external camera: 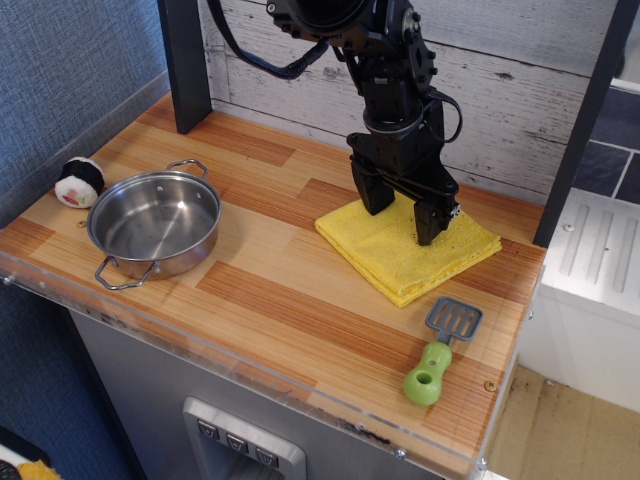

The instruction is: Slide the yellow cloth to the left back of the spatula.

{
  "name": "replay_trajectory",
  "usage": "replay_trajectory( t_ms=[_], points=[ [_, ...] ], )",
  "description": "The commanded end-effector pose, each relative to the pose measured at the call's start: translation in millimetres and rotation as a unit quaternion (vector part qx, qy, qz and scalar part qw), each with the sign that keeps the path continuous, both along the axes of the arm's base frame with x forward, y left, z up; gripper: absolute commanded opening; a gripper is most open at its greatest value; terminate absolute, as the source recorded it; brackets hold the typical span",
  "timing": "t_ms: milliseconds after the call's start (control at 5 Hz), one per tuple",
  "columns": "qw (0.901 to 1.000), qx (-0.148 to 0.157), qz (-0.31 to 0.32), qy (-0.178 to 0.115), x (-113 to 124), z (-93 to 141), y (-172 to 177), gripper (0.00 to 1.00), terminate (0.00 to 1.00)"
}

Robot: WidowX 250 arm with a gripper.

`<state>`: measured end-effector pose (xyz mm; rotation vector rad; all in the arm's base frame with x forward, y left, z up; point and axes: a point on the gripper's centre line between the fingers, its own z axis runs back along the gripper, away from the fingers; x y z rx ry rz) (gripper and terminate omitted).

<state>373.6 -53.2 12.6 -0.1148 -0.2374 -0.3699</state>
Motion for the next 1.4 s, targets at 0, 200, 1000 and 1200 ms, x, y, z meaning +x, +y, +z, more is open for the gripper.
replay_trajectory(
  t_ms=[0,200,1000,1200],
  points=[
    [0.9987,-0.004,0.004,-0.051,1,35,4,1.00,0.00],
    [0.9973,-0.009,0.011,-0.072,3,57,9,1.00,0.00],
    [0.9945,-0.046,0.013,-0.093,-2,87,19,1.00,0.00],
    [0.9945,-0.046,0.013,-0.093,-2,87,19,1.00,1.00]
  ],
)
